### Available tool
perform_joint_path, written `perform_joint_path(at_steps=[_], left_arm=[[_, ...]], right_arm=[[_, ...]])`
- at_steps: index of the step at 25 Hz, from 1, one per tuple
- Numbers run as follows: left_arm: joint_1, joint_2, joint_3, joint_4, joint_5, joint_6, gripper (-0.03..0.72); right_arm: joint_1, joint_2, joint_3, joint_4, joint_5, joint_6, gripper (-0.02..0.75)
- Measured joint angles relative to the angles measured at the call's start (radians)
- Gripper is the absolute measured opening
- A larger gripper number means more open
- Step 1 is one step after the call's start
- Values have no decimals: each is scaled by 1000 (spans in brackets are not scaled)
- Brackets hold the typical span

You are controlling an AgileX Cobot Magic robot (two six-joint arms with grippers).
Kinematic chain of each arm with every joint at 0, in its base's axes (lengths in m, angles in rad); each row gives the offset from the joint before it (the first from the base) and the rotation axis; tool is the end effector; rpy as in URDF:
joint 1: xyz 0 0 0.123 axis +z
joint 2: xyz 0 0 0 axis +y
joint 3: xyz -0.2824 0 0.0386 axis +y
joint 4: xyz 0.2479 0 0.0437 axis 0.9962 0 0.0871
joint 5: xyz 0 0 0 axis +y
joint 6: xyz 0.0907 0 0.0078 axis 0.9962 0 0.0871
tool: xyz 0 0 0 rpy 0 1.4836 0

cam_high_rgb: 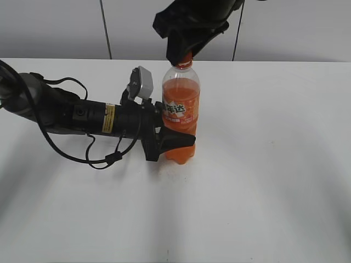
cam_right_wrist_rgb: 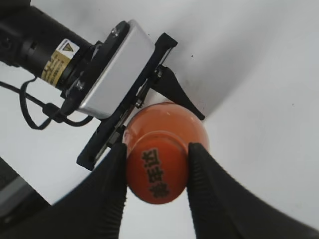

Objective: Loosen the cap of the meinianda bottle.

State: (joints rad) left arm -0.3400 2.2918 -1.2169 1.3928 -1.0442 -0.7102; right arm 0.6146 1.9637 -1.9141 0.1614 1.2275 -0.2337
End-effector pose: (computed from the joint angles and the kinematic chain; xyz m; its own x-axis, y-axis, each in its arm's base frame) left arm 0.3595 -0.2093 0.0818 -0.1312 0.3218 -0.9377 0.9865 0.1355 -0.0916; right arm 0.3411 0.2576 0.3170 -0.6354 -0.6638 -0.3946 -0.7414 0.6673 0.0711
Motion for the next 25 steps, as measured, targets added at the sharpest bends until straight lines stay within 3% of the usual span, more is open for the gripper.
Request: perform_joint_path(at_steps=[25], left_arm=[[2, 0, 0, 7, -6, 0, 408]], right_arm=[[-1, -1, -3, 36, -1, -1013, 274]])
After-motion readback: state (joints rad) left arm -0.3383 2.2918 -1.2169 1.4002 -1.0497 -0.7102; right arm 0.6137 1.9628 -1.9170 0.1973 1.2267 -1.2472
